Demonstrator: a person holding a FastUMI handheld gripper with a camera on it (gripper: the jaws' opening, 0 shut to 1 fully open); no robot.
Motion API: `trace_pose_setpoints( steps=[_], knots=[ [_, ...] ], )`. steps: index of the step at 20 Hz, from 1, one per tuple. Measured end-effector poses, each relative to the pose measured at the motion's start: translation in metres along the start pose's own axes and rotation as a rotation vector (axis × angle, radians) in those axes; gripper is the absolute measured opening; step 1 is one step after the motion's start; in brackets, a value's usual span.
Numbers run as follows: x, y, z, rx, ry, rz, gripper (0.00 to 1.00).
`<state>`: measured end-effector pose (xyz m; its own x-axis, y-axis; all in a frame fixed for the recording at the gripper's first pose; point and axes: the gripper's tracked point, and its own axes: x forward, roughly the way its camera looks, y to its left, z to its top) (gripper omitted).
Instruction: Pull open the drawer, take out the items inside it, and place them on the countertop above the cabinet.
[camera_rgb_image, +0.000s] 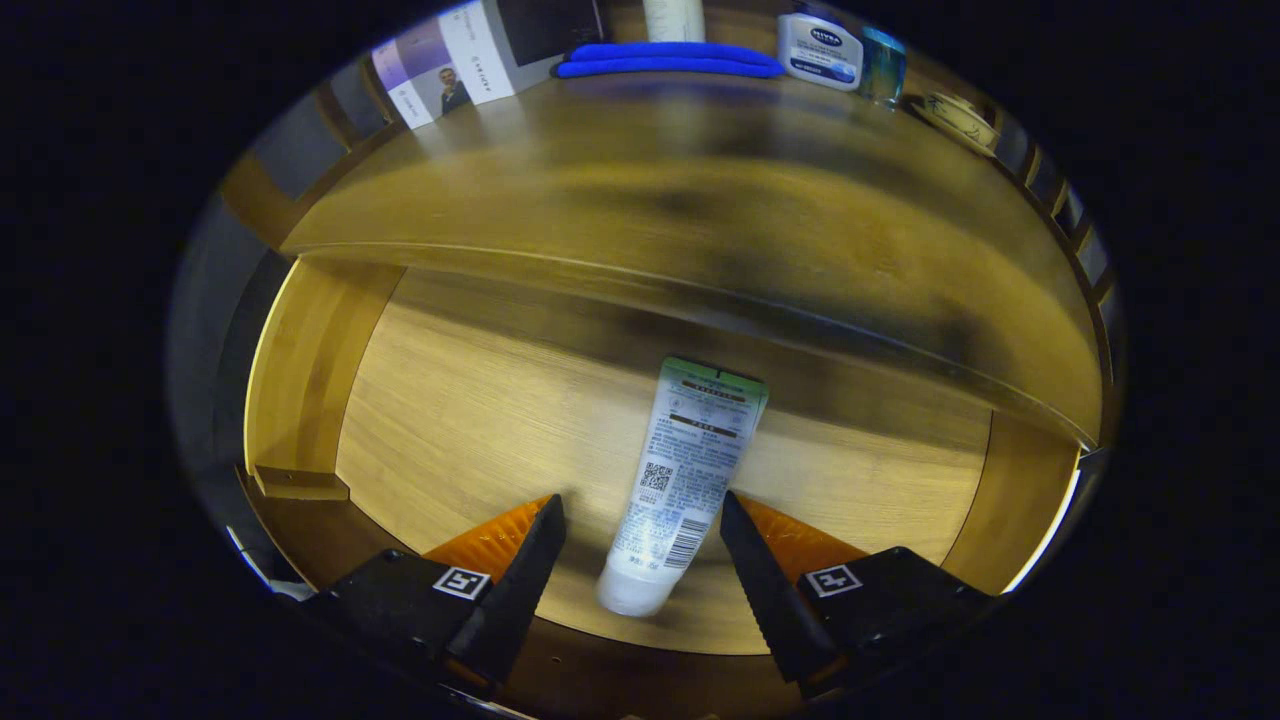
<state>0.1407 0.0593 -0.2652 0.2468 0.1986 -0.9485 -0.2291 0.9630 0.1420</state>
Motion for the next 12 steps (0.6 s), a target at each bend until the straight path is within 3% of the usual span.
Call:
trace_pose_setpoints(
  steps=[2,8,12],
  knots=[
    [0.0056,-0.0046,-0.0043,0.011,0.032,-0.016,0.95],
    [0.006,-0.0008,-0.0057,-0.022,0.04,-0.035,0.59],
    [0.001,0.0033,-0.006,-0.073,0.016,-0.029,0.43]
  ],
)
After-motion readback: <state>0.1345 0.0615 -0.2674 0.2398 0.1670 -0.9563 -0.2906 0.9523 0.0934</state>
